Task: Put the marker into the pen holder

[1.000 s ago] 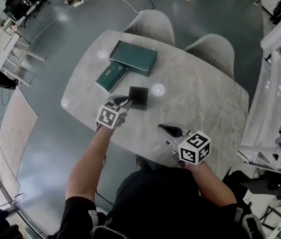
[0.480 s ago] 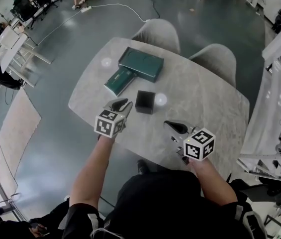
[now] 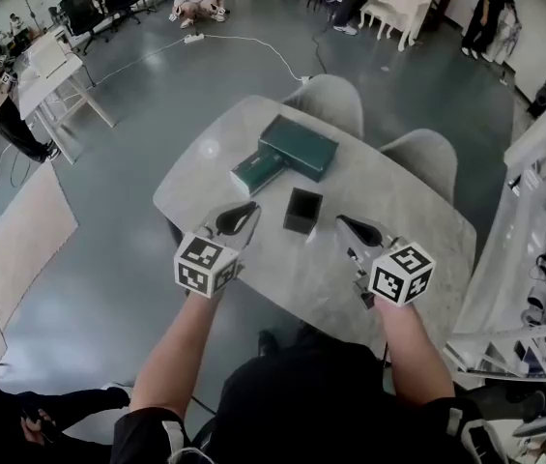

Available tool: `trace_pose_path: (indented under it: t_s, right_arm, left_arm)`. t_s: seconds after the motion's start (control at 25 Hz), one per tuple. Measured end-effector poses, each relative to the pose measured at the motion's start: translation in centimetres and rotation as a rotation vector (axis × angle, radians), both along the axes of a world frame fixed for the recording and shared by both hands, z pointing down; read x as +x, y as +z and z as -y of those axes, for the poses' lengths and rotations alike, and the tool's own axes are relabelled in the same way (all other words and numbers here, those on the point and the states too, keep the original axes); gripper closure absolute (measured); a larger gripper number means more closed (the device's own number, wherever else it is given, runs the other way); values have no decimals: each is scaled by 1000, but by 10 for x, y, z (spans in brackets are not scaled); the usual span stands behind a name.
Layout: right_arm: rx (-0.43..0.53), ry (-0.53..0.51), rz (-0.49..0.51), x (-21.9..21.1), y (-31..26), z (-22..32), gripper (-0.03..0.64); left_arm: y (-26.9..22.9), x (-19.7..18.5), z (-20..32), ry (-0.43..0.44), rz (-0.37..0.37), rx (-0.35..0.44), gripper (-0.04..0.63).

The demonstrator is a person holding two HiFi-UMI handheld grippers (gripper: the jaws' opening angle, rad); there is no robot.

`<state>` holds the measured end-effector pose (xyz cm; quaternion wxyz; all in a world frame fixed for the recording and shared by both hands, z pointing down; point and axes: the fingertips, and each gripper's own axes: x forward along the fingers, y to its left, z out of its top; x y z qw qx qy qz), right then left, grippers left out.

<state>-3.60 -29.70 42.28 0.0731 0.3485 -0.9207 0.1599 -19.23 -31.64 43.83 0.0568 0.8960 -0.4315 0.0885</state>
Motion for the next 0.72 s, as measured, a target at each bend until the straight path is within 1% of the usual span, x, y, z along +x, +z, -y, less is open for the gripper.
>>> trace_pose_path:
  t_s: [0.12,0.2,0.32,0.4,0.48,0.6,0.72]
  right_arm:
    - [41,-4,-13,-6,-13,-11,614]
    - [56,-15,8,-10,-21,-17,614]
    - [96,-36,39,-10,-37,-19,615]
    - [158,-39,3,-6,-50,-15,615]
    - [211,-31,-15,-1,-66,-7,615]
    - [267,-6,7,13,-89,5,615]
    - [302,27,22,32,-99,12,615]
  left_arm:
    - [-23,-12,-18,-38,-32,37,571]
    - [-34,-21,-24,-74,-36,49,577]
    - [-43,-34,-27,-149,-64,45,578]
    - [-51,-39,-28,-183,-84,37,578]
    - [-62,-46,-27,-217,-79,43,578]
    - [-80,-53,-22,-268,-64,64,578]
    - [-93,-49,-17,-321,-65,97,578]
